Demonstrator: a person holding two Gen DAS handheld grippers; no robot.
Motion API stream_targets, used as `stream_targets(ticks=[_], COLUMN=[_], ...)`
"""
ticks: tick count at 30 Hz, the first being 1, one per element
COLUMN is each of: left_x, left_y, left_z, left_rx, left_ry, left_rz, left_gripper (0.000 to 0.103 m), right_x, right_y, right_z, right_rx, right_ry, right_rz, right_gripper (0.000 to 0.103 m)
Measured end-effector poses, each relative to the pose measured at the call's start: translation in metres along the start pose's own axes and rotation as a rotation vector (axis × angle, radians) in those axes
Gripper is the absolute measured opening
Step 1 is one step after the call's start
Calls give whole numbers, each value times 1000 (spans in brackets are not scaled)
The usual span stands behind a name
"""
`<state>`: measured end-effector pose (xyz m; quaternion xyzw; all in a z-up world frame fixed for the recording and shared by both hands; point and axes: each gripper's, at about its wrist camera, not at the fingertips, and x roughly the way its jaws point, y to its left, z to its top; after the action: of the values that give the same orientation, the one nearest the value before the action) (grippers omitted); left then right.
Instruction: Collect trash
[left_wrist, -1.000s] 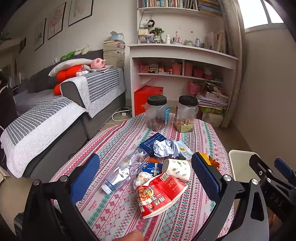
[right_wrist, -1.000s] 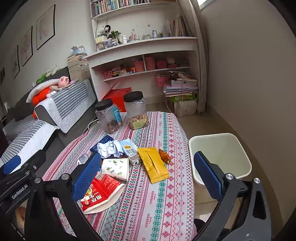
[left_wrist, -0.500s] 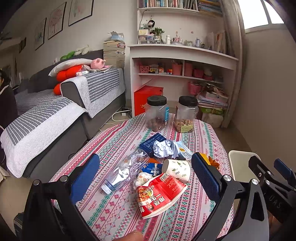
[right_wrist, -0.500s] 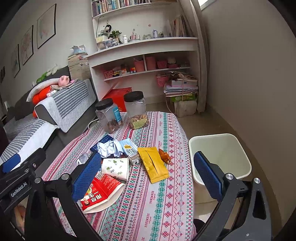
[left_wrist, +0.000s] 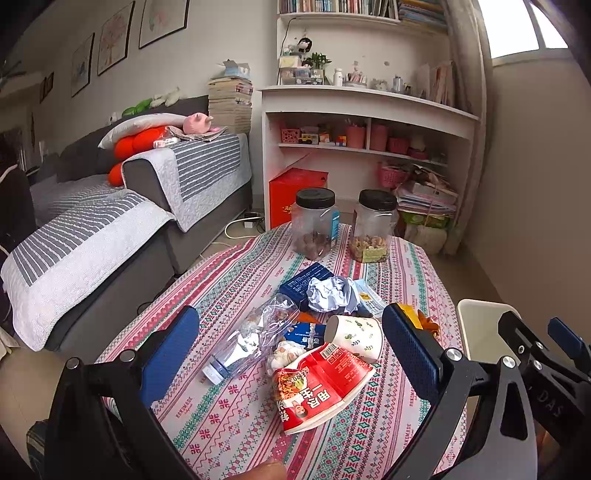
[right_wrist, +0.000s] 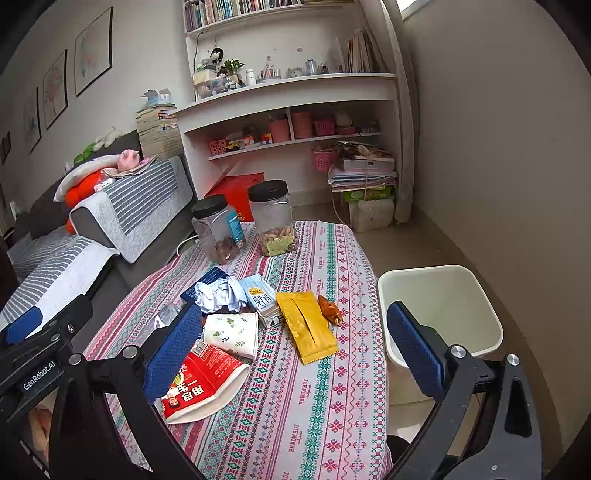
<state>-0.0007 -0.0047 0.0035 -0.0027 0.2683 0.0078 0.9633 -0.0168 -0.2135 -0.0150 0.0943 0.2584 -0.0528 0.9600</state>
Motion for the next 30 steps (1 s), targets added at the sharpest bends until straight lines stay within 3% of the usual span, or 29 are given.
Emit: stream_targets(ticks=[8, 14, 20, 25, 27, 30], left_x=[5, 30, 55, 111, 141, 176], left_y=[3, 40, 87, 99, 97, 82], left_z=[-1, 21, 51, 36, 20, 0], left_rx=[-6, -83, -172, -102, -78, -15], left_ry=[13, 99, 189, 386, 509, 640], left_rz=[4, -12, -68, -38, -50, -60], left_gripper=[96, 96, 96, 96, 96, 96], right_x=[2, 29, 50, 81, 96, 120], right_y=[0, 6, 15, 27, 27, 12], right_z=[0, -8, 16, 33, 34, 26], right_rx=[6, 45, 24, -42, -56, 8], right_ry=[10, 188, 302, 392, 424, 468], right_rz=[2, 94, 140, 147, 145, 134], right_gripper=[96, 96, 96, 96, 96, 96])
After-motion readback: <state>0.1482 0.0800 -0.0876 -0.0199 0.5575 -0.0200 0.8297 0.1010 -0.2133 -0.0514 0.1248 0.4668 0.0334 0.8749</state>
